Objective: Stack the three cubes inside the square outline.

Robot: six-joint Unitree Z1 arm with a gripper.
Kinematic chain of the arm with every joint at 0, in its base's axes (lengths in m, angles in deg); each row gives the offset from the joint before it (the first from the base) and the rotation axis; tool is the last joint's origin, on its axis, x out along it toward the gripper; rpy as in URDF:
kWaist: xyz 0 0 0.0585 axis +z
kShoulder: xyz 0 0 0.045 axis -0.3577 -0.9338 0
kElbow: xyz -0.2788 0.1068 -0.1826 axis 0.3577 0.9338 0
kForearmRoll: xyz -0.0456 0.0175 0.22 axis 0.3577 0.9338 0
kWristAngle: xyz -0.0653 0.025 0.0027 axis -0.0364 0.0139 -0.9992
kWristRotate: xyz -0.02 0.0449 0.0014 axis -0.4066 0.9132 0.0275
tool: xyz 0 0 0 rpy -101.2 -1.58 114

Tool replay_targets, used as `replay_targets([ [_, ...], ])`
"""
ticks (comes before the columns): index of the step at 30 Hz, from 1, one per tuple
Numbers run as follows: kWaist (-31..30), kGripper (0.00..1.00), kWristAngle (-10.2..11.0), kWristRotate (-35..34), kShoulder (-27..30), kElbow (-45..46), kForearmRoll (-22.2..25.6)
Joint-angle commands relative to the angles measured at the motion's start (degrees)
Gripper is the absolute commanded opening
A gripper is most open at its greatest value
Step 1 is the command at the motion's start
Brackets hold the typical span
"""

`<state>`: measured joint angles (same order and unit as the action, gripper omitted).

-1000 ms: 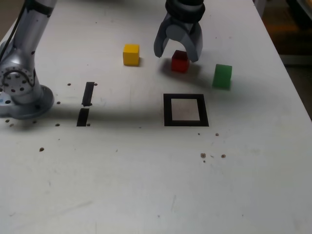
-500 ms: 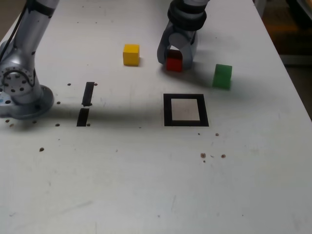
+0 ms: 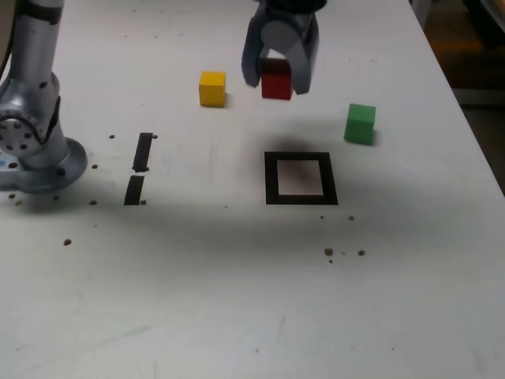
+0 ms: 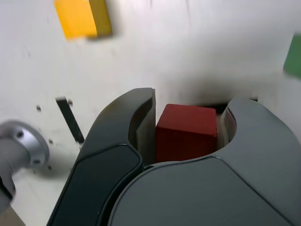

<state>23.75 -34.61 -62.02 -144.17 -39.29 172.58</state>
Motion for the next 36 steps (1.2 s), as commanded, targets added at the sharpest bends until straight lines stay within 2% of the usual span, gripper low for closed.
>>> replay_targets([
  [1, -2.9, 0.26, -1.4, -4.1, -0.5, 0.5, 0.3],
  [4, -6.7, 0.26, -3.6, -9.1, -2.8, 0.8, -0.4],
  [7, -8.7, 0.26, -5.0, -12.2, -4.6, 0.9, -1.8],
  [14, -9.6, 0.26, -5.4, -17.4, -6.3, 1.7, -4.2],
  [22, -9.3, 0.26, -6.8, -18.4, -10.6, 2.6, -8.3],
  [26, -9.3, 0.26, -6.5, -18.7, -10.6, 3.9, -10.0],
  [36, -8.8, 0.26, -4.3, -18.7, -10.4, 3.9, -10.4],
])
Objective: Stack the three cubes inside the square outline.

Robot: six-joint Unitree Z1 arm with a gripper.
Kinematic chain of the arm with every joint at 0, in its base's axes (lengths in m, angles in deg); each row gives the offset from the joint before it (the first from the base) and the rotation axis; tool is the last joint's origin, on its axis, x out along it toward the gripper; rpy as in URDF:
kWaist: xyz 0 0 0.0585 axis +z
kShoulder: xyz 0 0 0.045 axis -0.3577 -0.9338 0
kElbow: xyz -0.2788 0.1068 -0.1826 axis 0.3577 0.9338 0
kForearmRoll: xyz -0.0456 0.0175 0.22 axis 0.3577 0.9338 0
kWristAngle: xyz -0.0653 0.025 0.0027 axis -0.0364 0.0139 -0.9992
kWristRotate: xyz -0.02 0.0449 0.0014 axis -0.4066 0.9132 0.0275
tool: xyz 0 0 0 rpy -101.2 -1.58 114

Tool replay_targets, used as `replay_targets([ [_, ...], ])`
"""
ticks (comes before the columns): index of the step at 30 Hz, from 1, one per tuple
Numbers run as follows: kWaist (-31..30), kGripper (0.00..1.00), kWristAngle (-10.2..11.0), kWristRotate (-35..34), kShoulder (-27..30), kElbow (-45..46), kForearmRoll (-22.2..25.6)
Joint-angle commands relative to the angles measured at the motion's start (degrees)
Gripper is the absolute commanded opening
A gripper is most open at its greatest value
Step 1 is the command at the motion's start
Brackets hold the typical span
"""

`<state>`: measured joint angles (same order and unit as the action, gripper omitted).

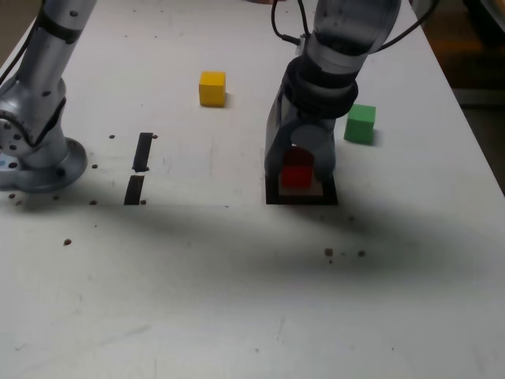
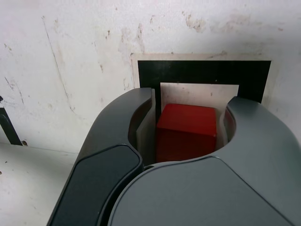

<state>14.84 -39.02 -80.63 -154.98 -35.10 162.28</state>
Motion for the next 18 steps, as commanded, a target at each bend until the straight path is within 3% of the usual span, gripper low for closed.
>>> replay_targets([
  [1, 0.2, 0.26, 0.2, -0.1, 0.2, -0.3, -0.1],
  [4, 0.3, 0.40, 0.6, 0.1, 0.1, -0.2, 0.1],
  [8, 0.3, 0.82, 0.7, 0.7, 0.7, -0.4, 1.1],
  [10, 0.3, 0.96, 0.5, 1.0, 1.5, -0.6, 1.8],
  [14, 0.4, 1.00, 0.3, 1.4, 4.7, -0.6, 4.3],
  [18, 2.4, 1.00, 1.5, 2.4, 10.9, 0.8, 7.7],
])
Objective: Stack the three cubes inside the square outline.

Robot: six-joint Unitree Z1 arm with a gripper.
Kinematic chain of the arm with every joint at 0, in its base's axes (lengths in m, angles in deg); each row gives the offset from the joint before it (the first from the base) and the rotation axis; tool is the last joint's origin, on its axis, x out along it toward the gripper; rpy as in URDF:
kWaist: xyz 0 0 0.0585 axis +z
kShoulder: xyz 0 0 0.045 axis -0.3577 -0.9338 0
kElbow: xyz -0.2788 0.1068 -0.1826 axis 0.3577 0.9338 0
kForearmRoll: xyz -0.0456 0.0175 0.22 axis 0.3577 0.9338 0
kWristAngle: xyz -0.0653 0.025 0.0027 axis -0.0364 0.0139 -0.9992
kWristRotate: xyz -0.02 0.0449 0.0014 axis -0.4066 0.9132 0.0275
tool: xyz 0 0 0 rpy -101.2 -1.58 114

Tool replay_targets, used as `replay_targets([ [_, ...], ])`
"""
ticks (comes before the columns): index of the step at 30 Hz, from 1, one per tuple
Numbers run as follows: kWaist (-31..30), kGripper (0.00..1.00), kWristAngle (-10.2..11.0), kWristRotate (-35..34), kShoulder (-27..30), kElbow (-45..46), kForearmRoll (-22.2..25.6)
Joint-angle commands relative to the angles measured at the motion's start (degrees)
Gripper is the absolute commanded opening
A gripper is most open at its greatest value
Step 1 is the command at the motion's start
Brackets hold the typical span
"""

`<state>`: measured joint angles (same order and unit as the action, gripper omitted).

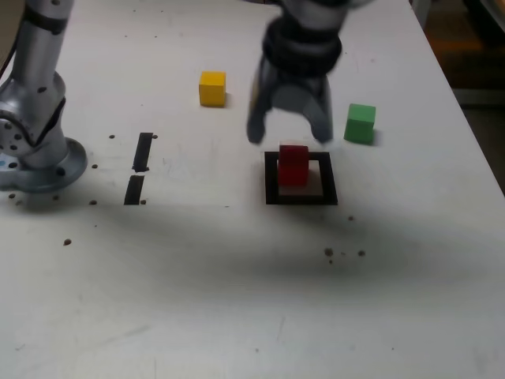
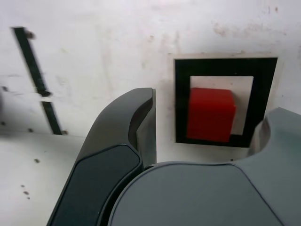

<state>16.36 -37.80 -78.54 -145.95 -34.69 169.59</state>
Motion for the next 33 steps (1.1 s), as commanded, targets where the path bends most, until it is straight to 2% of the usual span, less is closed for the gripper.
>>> replay_targets([
  [1, 2.2, 1.00, 0.8, 1.0, 3.6, 1.3, 1.1],
  [5, 12.0, 1.00, 2.4, 7.5, 9.6, 6.8, 2.0],
  [11, 26.1, 1.00, 5.0, 20.0, 10.1, 12.0, -1.3],
  [16, 32.3, 1.00, 6.0, 26.5, 7.7, 14.5, -6.8],
  [21, 34.5, 0.95, 6.4, 28.7, 3.8, 15.3, -9.3],
  [27, 34.6, 0.82, 7.6, 28.9, 1.8, 16.7, -11.2],
  [33, 34.6, 0.52, 7.4, 28.8, 1.5, 18.9, -15.2],
])
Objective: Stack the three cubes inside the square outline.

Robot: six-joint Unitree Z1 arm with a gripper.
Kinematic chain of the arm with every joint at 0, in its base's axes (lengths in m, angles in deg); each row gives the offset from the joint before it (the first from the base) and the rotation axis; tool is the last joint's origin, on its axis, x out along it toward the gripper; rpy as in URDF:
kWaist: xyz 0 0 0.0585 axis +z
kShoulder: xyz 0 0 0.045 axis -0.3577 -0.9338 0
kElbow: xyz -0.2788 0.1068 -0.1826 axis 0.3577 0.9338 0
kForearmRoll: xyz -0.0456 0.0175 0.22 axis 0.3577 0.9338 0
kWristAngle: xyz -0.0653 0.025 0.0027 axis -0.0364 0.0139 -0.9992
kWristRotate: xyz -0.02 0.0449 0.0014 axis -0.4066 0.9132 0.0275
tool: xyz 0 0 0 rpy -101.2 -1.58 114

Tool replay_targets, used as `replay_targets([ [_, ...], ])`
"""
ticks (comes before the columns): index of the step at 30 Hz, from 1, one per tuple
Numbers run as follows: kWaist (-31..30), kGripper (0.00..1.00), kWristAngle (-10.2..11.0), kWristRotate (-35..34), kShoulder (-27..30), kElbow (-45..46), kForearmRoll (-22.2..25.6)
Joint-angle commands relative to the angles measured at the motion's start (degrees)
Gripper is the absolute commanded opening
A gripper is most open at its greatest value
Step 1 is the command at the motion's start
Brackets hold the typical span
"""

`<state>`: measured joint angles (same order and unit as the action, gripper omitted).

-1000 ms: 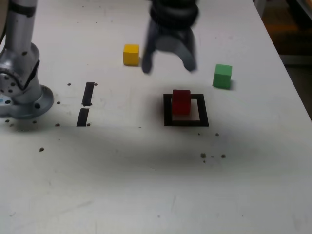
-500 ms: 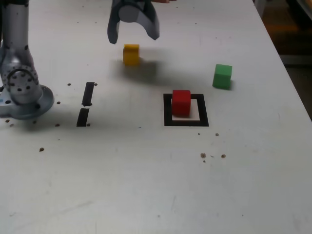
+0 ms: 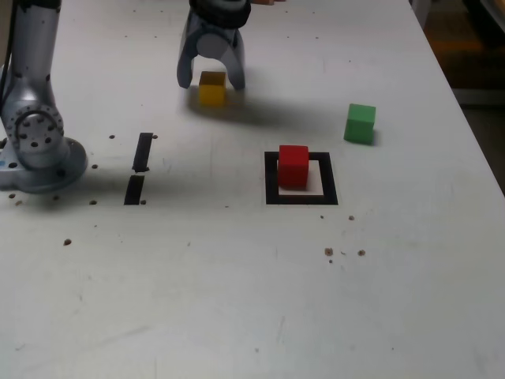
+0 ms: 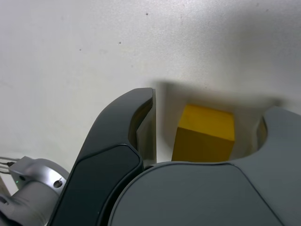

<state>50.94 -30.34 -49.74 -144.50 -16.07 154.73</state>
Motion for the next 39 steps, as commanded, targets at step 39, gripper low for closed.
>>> replay_targets([
  [39, -36.1, 0.11, -11.5, -25.2, -6.1, -30.8, 23.2],
])
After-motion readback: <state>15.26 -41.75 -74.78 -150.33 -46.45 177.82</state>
